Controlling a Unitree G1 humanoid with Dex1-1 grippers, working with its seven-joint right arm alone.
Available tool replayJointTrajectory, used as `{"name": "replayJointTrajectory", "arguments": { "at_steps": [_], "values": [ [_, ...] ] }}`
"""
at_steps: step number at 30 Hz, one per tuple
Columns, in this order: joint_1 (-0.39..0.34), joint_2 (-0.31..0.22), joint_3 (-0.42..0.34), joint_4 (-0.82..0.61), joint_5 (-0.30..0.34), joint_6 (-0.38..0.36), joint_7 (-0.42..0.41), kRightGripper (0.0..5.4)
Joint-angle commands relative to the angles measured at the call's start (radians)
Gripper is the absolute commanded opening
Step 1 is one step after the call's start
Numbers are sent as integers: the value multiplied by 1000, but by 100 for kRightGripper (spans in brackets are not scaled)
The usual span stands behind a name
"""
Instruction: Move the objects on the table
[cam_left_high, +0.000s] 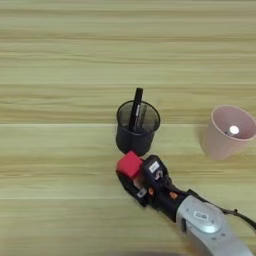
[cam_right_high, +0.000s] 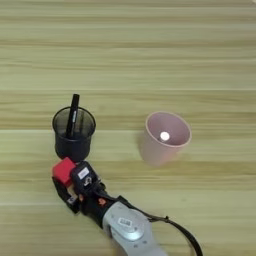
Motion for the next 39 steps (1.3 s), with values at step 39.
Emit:
{"name": "replayJointTrajectory", "arguments": {
  "at_steps": [39],
  "values": [
    [-226,192,102,314,-30,78,-25,252]
  ]
}}
